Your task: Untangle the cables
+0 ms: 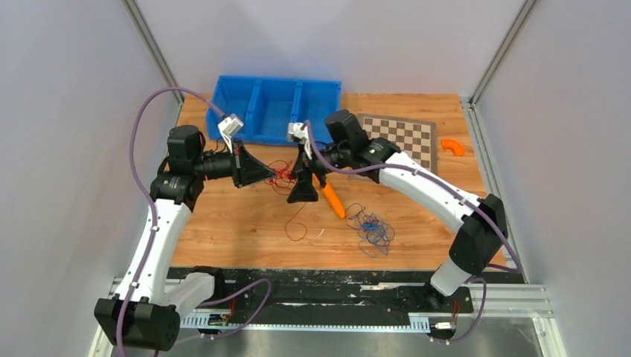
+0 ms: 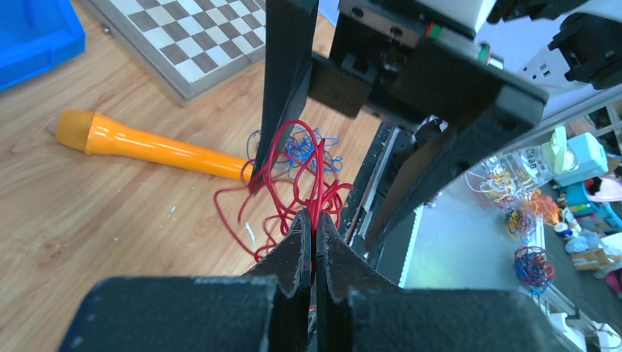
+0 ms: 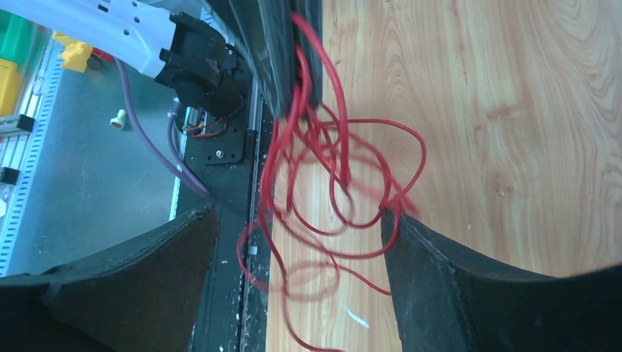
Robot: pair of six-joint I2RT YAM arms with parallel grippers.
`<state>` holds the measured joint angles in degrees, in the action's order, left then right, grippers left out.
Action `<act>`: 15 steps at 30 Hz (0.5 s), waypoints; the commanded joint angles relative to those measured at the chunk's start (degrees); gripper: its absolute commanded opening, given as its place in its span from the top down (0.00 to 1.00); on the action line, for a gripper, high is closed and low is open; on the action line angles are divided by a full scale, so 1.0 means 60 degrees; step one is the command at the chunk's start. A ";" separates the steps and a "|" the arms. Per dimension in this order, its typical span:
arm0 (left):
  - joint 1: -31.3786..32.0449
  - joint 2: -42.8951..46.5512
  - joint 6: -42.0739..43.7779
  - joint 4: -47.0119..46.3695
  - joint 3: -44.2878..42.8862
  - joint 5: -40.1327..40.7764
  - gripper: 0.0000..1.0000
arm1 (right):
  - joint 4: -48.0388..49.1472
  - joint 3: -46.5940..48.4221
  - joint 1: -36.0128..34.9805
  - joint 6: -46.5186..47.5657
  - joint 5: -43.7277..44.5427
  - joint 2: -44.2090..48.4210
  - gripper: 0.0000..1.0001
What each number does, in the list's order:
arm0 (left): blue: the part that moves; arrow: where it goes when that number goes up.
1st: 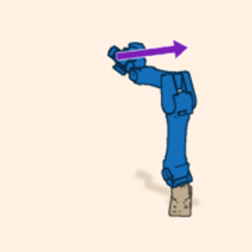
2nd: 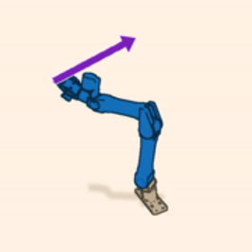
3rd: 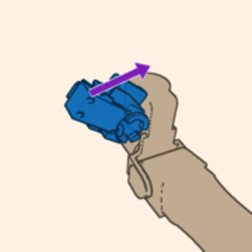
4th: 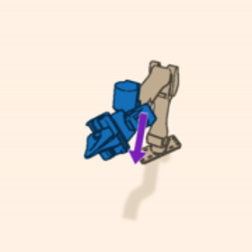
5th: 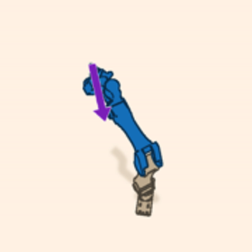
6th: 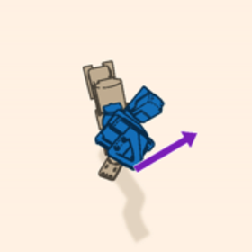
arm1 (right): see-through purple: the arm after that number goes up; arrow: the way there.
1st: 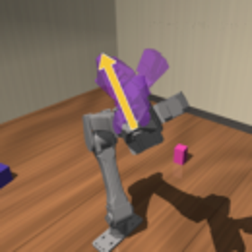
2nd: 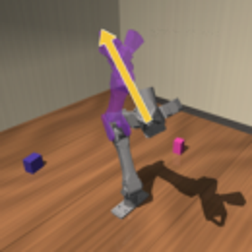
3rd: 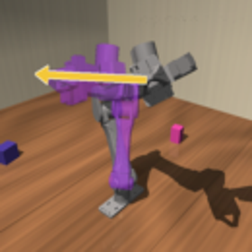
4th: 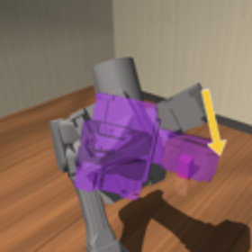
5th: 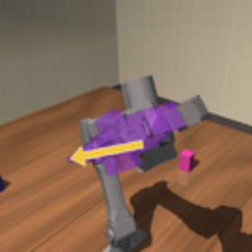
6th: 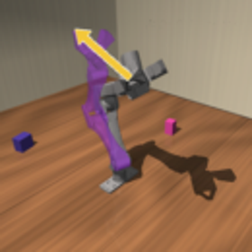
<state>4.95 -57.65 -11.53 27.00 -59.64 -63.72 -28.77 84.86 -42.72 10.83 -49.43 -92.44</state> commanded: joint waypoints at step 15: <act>-0.2500 -0.0537 0.1128 0.1571 -0.0164 0.1433 1.00 | 0.0838 -0.1684 0.0613 0.0129 0.1730 0.1954 1.00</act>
<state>-2.26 -59.83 -11.92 32.51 -58.48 -59.51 -22.61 78.63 -43.83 10.63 -39.72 -87.77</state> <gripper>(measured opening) 0.011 0.014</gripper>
